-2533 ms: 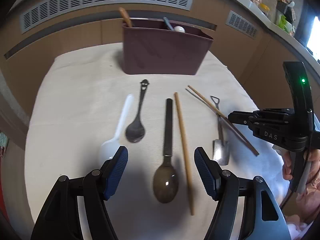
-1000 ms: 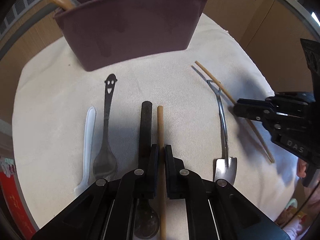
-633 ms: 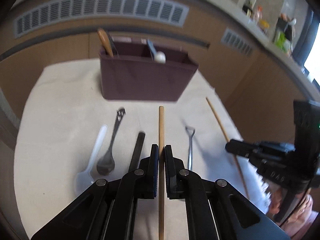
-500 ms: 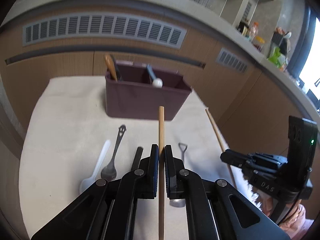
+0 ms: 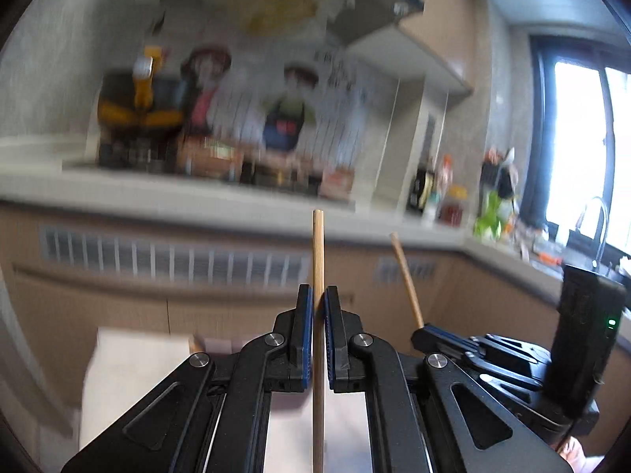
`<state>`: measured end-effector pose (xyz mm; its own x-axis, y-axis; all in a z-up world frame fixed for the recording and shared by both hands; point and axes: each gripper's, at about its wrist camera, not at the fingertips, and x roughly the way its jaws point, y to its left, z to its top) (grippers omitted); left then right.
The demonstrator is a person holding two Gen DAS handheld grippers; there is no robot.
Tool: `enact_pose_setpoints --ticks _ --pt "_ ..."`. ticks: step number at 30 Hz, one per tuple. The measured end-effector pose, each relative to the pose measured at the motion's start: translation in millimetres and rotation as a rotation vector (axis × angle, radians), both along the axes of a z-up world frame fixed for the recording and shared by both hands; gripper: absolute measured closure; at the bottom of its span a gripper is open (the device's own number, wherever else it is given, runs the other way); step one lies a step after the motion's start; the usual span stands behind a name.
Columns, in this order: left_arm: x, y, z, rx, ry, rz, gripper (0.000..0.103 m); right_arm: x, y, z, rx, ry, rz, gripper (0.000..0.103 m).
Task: Organize utensils
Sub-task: 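Lift both chopsticks upright and carry them over the maroon caddy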
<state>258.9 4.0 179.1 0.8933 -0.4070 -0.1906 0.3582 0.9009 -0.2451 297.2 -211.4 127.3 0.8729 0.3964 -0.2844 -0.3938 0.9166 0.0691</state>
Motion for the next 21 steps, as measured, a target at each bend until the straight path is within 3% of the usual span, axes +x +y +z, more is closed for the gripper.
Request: enact_pose_setpoints --ticks 4,9,21 --pt "20.9 8.6 27.7 -0.033 -0.079 0.005 0.097 16.9 3.6 34.4 0.03 -0.127 -0.008 0.097" --pt "51.2 19.8 29.1 -0.047 -0.097 0.02 0.097 50.3 15.3 38.7 0.021 -0.136 -0.026 0.097" --pt "148.6 33.0 -39.2 -0.073 0.014 0.045 0.097 143.9 25.3 -29.8 0.025 -0.013 -0.006 0.097"
